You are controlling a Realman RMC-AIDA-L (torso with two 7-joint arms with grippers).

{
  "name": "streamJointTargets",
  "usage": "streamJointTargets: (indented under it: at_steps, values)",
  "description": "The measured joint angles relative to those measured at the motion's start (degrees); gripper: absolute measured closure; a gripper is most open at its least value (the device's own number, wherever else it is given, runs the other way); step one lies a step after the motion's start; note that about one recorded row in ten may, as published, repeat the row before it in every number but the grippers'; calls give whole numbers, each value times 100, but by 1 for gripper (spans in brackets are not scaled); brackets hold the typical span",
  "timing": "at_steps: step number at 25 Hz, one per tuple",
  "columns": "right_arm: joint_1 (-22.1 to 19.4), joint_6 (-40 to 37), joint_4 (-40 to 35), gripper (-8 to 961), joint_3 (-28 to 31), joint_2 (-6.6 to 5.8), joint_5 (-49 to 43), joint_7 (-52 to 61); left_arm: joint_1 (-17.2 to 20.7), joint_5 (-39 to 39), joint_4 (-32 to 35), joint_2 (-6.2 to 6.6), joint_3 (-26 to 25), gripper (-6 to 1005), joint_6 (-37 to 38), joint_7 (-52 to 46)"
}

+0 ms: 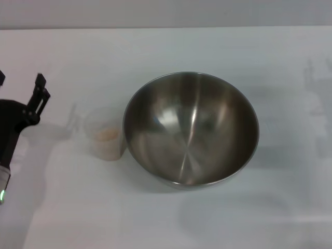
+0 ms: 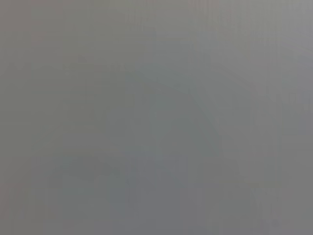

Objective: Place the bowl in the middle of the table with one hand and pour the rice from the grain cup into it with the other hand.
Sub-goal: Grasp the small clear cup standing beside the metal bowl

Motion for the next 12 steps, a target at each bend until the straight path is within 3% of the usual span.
streamJointTargets:
  at_steps: [12]
  values:
    - [194, -511, 195, 526, 477, -55, 44, -2, 451, 34, 34, 16, 642, 195, 74, 48]
